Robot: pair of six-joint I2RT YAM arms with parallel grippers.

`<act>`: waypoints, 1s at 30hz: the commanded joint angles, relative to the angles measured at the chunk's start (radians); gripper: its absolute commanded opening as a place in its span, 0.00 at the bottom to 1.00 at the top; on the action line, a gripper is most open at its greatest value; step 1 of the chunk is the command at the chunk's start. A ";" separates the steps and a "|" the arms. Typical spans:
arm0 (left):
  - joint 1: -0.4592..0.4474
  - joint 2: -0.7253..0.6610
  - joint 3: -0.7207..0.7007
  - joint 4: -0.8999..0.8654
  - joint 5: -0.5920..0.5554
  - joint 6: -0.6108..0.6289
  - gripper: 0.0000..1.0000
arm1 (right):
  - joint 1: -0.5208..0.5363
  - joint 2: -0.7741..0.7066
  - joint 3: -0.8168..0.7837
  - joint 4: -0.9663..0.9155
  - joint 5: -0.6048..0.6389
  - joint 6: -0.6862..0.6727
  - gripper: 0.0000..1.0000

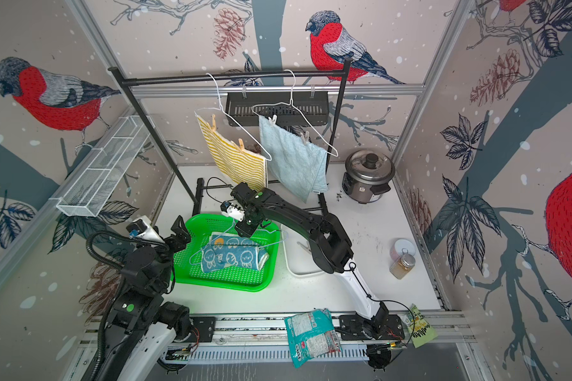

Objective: Remove the clothespins securing towels to the hanger
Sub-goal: Pick up the hanger from the basket.

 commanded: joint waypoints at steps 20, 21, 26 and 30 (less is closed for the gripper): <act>0.001 0.001 0.069 -0.001 -0.012 0.081 0.87 | 0.014 -0.098 -0.059 0.112 0.106 -0.004 0.01; 0.001 0.002 0.072 -0.002 -0.009 0.083 0.87 | 0.014 -0.098 -0.060 0.113 0.114 0.002 0.01; 0.001 0.007 0.100 -0.061 0.083 0.029 0.87 | 0.011 -0.168 -0.098 0.171 0.122 0.035 0.01; 0.001 0.014 0.112 -0.147 0.208 -0.114 0.87 | 0.008 -0.247 -0.120 0.198 0.125 0.092 0.00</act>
